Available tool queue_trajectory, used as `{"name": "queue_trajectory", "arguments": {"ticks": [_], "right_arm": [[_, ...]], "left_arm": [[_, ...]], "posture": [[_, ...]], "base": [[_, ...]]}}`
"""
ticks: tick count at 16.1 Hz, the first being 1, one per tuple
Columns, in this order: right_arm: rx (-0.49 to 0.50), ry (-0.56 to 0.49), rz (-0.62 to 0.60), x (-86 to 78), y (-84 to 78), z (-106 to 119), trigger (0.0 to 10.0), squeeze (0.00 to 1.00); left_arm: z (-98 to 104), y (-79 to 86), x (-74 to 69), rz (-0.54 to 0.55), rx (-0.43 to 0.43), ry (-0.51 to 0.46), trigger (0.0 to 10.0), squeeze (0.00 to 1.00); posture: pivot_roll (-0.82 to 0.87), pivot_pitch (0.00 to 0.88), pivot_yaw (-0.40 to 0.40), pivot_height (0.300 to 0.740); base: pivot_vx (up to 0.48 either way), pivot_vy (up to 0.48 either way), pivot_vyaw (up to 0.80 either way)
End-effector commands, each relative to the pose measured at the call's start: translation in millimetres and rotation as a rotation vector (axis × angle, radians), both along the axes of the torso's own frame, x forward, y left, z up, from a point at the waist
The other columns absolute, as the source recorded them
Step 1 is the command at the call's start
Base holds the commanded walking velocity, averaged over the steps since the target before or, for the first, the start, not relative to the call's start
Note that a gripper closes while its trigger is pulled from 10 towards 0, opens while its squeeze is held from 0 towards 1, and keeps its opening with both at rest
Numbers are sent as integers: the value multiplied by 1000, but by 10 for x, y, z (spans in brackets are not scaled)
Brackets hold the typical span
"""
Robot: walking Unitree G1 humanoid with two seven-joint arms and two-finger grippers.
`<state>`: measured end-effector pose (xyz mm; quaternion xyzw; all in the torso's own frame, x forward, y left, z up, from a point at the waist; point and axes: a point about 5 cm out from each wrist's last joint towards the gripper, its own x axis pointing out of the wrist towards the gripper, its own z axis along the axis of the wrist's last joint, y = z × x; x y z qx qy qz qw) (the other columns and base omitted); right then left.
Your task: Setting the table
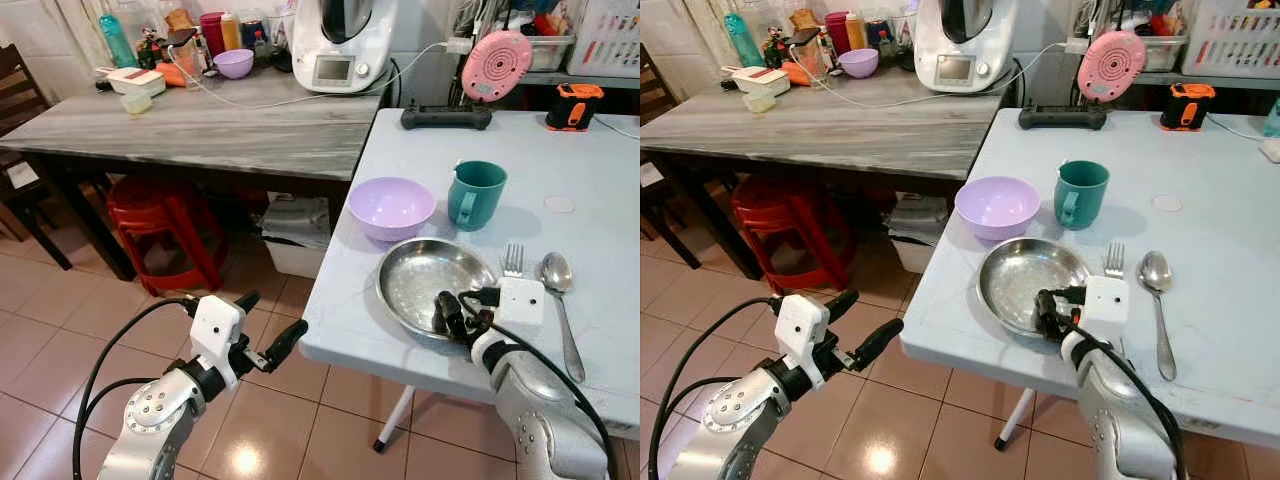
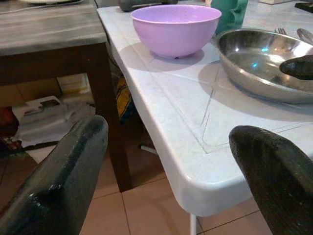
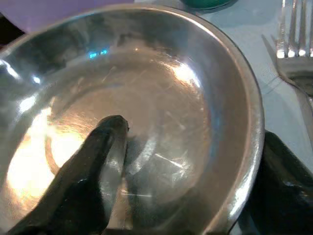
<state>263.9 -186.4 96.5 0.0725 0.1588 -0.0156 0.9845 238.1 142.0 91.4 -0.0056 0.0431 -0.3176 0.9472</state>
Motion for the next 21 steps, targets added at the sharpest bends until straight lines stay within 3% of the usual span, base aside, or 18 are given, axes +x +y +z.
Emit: {"name": "queue_trajectory", "arguments": {"ticks": [1,10,21], "right_arm": [[39,45,22,2,87,-68,0,0],[246,71,-7,39,219,-19,0,0],[339,136,-75,36,214,-67,0,0]], "left_arm": [[55,23,-7,-10,12,-26,10000,0],[85,-19,4,-40,14,-51,10000,0],[111,-49,-5,-69,-13,-71,10000,0]], "posture": [[-40,2,101,740],[-46,3,107,740],[-44,1,106,740]], "base": [[0,0,0],[0,0,0],[0,0,0]]}}
